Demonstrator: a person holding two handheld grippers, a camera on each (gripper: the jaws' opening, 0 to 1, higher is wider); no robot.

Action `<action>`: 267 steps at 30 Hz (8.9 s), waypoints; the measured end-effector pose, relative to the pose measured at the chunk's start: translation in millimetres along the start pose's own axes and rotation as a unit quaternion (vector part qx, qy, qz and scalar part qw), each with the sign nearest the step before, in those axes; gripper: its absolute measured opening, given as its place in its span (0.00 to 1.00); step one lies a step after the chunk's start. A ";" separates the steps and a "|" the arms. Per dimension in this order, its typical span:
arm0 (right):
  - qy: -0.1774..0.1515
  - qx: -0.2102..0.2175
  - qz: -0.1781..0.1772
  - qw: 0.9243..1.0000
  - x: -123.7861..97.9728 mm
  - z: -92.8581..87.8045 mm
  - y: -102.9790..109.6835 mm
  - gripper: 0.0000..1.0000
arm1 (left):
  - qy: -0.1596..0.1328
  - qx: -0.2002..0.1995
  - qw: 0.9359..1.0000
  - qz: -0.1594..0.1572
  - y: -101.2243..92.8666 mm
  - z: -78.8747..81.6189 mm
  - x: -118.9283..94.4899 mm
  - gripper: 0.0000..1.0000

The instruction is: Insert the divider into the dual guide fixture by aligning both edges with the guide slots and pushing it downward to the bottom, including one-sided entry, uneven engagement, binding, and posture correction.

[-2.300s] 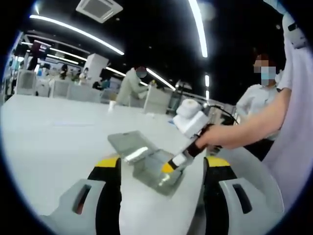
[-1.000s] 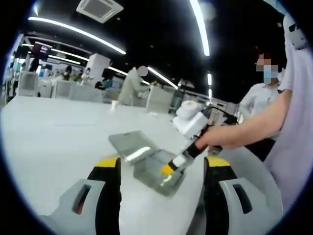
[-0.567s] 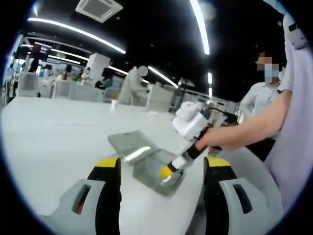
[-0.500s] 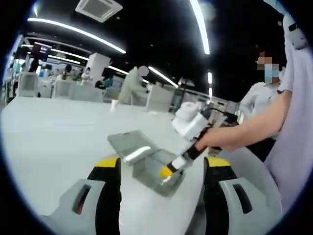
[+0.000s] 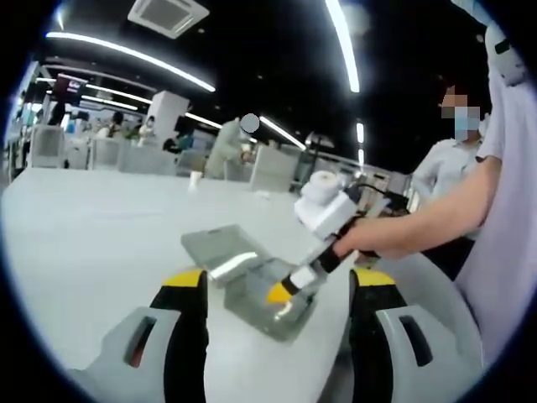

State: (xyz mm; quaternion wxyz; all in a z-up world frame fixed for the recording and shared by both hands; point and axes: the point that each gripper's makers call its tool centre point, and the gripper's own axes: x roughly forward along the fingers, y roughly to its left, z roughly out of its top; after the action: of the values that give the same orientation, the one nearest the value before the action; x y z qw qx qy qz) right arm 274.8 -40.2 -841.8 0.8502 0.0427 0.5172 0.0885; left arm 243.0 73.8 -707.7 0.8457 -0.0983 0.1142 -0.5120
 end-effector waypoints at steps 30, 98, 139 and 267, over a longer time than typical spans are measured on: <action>-0.112 -0.036 0.100 0.988 -33.0 30.1 12.7 0.15 | 0.009 -0.005 1.000 0.005 -18.1 2.5 23.9 0.68; -0.141 -0.037 -0.023 0.989 -72.7 -22.1 -254.9 0.44 | 0.052 0.013 0.999 0.001 -76.5 6.7 109.9 0.70; -0.049 -0.058 -0.070 0.995 -31.9 -24.1 -273.1 0.35 | 0.025 0.006 0.999 0.022 -60.7 20.3 103.0 0.68; -0.276 -0.180 0.075 0.941 -145.8 49.9 -87.8 0.26 | 0.036 -0.259 0.965 -0.002 -54.7 14.5 154.2 0.29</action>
State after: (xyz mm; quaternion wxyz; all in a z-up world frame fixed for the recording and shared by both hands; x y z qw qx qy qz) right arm 262.9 -153.7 -706.1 0.9440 -0.0496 0.2329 0.2282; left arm 270.4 -87.5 -692.6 0.7853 -0.2962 0.2732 -0.4701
